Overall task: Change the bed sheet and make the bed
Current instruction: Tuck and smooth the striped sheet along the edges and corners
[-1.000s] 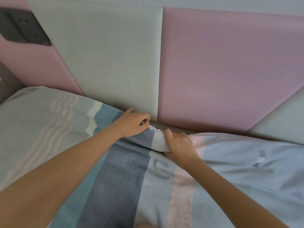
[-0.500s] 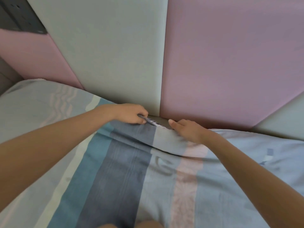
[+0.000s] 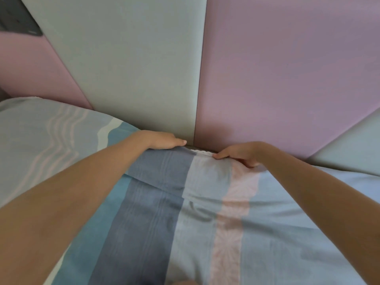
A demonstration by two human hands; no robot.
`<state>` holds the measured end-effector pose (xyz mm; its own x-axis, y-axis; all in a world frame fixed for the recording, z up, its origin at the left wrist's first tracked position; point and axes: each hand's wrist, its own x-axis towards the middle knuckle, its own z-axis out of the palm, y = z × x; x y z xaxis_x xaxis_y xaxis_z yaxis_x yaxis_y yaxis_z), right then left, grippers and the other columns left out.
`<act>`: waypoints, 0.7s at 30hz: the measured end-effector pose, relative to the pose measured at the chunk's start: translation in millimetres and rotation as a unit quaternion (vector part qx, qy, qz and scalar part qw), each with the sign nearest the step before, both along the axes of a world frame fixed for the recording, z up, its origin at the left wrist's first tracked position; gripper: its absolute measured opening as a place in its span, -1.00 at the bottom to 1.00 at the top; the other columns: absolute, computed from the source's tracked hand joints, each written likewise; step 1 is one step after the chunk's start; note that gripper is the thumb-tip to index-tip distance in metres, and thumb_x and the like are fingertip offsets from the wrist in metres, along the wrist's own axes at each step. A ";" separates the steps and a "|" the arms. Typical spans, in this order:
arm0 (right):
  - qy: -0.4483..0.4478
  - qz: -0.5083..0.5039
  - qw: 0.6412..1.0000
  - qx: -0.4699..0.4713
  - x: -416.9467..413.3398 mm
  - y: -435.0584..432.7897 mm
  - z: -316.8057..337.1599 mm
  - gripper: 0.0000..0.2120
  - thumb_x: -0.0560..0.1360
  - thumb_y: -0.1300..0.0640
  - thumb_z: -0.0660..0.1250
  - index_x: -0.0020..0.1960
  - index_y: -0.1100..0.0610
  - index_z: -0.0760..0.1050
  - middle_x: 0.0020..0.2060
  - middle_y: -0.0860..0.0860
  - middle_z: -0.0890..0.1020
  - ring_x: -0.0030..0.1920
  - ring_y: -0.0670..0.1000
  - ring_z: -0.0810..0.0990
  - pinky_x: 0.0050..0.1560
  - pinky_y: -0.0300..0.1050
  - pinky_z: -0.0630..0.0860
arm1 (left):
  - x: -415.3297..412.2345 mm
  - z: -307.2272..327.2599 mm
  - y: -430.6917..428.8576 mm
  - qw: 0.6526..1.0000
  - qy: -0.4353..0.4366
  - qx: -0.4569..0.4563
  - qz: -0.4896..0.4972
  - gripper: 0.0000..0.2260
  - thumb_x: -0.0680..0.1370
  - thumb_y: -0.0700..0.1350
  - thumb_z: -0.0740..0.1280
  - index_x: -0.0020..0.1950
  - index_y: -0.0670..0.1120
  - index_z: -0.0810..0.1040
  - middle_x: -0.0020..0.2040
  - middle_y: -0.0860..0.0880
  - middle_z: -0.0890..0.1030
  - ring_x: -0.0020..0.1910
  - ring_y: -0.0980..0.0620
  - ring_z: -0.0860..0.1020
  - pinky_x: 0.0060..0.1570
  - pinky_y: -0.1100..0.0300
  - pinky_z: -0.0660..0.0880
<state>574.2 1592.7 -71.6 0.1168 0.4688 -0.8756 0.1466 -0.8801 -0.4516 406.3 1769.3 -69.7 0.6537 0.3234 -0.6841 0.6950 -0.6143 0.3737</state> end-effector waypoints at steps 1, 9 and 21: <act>-0.016 0.026 0.999 -0.011 -0.4 4.7 0.1 -0.67 0.56 -0.09 0.26 0.08 0.16 0.56 -0.04 0.10 0.67 -0.02 0.08 0.63 0.05 -0.06 0.55 | -4.4 1.4 3.2 1.000 -0.006 -0.013 0.022 -0.61 0.59 0.26 0.06 0.07 0.06 0.56 0.16 0.08 0.53 0.13 0.06 0.50 0.30 0.07 0.32; -0.197 0.219 0.955 0.038 -36.6 47.0 -0.9 -0.79 0.55 0.02 0.22 -0.04 0.10 0.59 -0.05 0.05 0.64 -0.11 0.02 0.61 -0.02 -0.09 0.51 | -19.5 4.9 7.0 0.997 0.056 -0.047 0.025 -0.75 0.54 -0.08 0.20 -0.30 -0.06 0.53 -0.31 -0.01 0.57 -0.37 0.04 0.51 -0.27 0.20 0.38; -0.078 0.055 0.978 0.188 -105.9 57.8 -24.1 -0.72 0.62 0.02 0.04 -0.04 0.02 0.51 -0.04 0.03 0.61 -0.03 0.00 0.55 0.04 -0.10 0.42 | -23.2 -3.2 26.3 0.993 -0.017 0.049 -0.107 -0.69 0.48 0.13 0.38 -0.33 -0.03 0.45 -0.38 0.04 0.43 -0.33 0.06 0.37 -0.31 0.15 0.25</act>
<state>468.3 1650.5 -95.8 0.1651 0.7711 -0.6150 0.3238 -0.6313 -0.7047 383.1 1795.6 -72.8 0.7368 0.2391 -0.6325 0.5329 -0.7810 0.3255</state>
